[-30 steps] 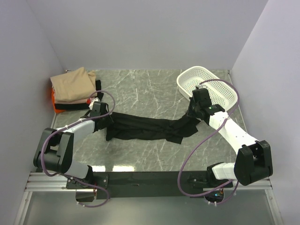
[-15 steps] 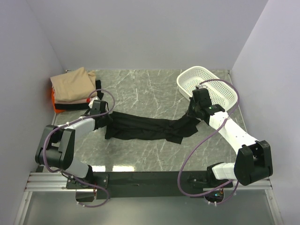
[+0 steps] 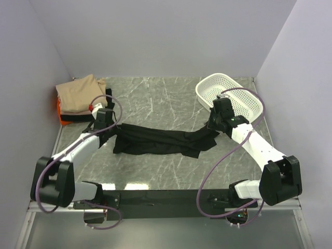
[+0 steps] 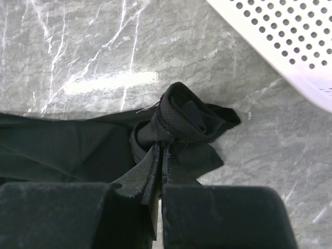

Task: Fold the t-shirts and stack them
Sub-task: Flatten the tshirt out

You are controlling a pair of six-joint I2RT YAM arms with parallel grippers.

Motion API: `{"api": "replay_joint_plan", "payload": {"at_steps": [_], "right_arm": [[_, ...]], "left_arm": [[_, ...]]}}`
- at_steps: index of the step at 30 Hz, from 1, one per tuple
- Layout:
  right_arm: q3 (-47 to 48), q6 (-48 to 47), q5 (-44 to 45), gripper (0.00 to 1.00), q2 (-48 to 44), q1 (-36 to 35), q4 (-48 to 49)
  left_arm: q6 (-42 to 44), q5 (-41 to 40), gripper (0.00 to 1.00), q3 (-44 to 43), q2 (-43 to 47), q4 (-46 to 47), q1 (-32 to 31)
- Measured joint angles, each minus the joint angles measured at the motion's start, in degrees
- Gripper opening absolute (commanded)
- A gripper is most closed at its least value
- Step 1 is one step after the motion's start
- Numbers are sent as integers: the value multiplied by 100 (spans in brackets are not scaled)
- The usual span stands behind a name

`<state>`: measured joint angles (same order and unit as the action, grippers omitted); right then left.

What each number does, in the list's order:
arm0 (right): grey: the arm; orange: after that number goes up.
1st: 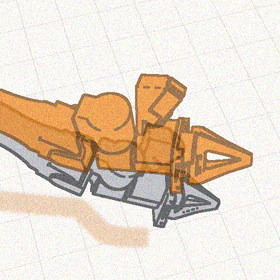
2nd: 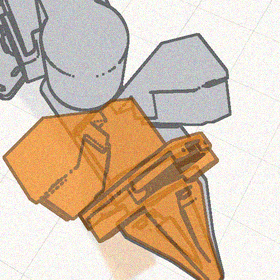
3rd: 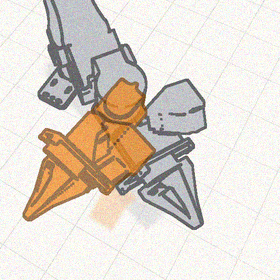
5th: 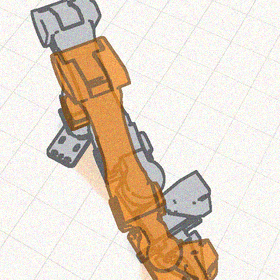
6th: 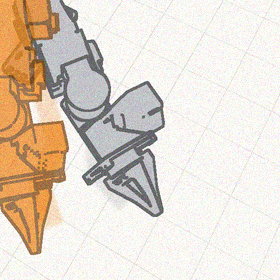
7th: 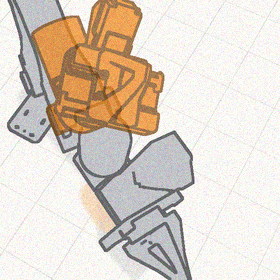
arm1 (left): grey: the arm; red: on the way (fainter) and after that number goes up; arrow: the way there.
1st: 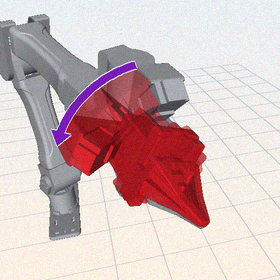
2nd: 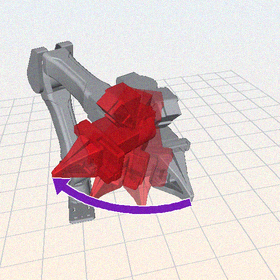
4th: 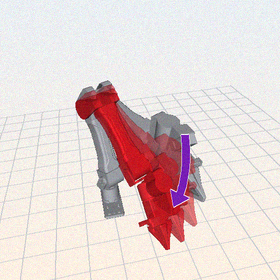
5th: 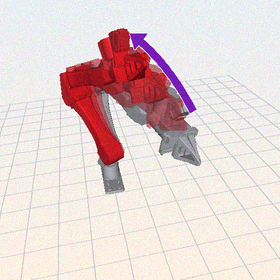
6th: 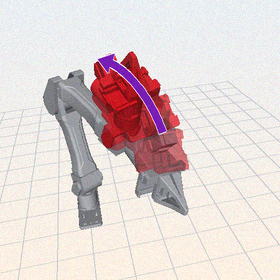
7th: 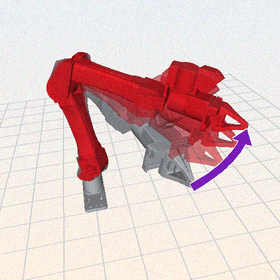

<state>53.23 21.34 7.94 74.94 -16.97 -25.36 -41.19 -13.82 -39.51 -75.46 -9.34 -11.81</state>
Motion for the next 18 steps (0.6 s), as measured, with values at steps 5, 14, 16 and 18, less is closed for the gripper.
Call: {"api": "replay_joint_plan", "payload": {"at_steps": [5, 14, 16, 18], "right_arm": [[15, -2, 68, 0, -234, 0, -133], [988, -138, 280, 0, -876, -2, -592], [1143, -160, 280, 0, -1095, -2, -634], [1287, -181, 275, 0, -1349, -2, -717]], "left_arm": [[-46, -350, 2, -247, 590, -372, 4], [-48, -841, 2, -1338, 1165, -876, 260], [-46, -907, 2, -1556, 1346, -960, 330], [-48, -962, 2, -1803, 1513, -1067, 367]]}}
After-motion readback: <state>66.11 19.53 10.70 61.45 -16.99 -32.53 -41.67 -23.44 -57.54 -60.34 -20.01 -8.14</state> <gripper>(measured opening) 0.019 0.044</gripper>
